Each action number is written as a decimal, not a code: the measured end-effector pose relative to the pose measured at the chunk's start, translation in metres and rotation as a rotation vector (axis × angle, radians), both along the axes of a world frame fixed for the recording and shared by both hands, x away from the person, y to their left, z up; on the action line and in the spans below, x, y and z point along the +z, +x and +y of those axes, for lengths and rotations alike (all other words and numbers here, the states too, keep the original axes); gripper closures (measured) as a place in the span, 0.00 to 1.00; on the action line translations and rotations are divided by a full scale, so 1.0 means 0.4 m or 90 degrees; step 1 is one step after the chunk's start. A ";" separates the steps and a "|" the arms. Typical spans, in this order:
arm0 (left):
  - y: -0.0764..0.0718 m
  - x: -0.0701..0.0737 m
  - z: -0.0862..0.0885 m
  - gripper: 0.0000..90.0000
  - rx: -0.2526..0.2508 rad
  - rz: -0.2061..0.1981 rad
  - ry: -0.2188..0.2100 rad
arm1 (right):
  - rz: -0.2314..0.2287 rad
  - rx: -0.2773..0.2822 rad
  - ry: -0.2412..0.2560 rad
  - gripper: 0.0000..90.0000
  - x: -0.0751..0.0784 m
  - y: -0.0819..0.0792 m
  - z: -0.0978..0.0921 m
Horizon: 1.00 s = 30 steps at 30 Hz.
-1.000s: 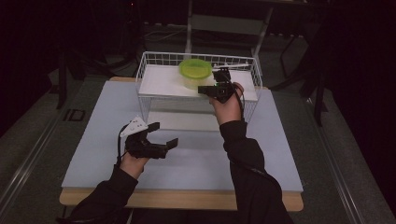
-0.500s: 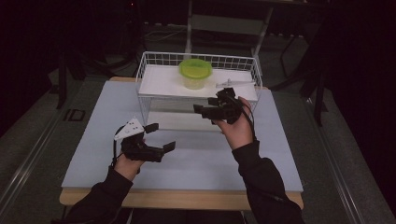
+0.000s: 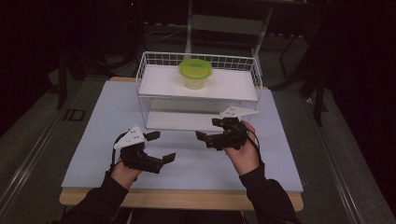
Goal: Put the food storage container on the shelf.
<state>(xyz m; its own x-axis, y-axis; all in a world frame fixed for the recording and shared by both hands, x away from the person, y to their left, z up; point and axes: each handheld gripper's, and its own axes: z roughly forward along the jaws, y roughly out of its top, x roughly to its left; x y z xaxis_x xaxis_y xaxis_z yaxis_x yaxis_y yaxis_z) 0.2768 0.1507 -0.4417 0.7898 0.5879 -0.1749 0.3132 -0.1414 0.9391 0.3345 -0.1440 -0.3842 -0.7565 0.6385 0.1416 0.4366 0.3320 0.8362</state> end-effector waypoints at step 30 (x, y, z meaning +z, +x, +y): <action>-0.045 -0.101 0.040 0.02 -0.031 0.037 0.056 | 0.013 -0.016 -0.054 0.21 -0.217 -0.145 -0.181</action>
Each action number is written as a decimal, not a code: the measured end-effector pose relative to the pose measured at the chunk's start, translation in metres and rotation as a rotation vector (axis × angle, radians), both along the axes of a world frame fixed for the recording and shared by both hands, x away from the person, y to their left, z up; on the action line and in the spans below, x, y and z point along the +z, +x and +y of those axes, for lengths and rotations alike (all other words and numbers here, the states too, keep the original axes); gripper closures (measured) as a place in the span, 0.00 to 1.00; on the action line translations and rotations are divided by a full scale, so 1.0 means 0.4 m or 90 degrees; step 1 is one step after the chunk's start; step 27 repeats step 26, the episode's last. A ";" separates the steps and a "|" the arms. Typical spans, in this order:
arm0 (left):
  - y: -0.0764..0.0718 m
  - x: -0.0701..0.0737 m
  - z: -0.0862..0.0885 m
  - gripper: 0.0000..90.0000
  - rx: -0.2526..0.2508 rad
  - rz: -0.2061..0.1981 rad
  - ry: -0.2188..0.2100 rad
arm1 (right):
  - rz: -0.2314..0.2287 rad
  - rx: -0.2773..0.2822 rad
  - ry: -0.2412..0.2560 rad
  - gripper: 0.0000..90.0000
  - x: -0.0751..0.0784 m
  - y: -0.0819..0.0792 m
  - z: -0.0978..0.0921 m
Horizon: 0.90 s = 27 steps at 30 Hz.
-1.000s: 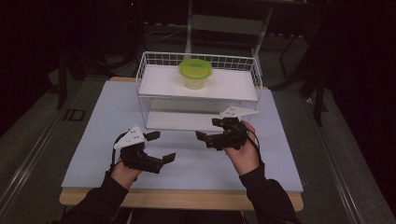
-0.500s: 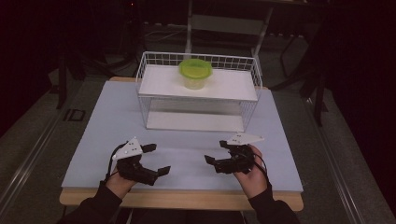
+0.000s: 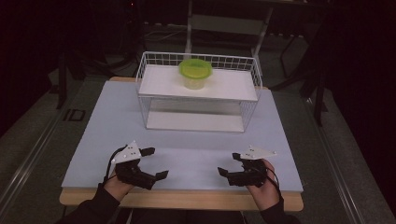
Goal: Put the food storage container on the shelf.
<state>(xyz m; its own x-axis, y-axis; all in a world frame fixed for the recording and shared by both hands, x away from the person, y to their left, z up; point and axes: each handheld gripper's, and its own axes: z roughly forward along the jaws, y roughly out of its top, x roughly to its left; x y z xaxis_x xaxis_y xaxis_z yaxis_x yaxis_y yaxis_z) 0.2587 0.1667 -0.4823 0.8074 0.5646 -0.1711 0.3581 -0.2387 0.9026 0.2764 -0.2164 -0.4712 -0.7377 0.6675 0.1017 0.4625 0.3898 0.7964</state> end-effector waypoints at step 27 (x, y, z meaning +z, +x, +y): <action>0.001 -0.013 0.020 0.02 0.002 0.007 -0.010 | 0.025 -0.026 -0.031 0.21 -0.044 0.004 -0.048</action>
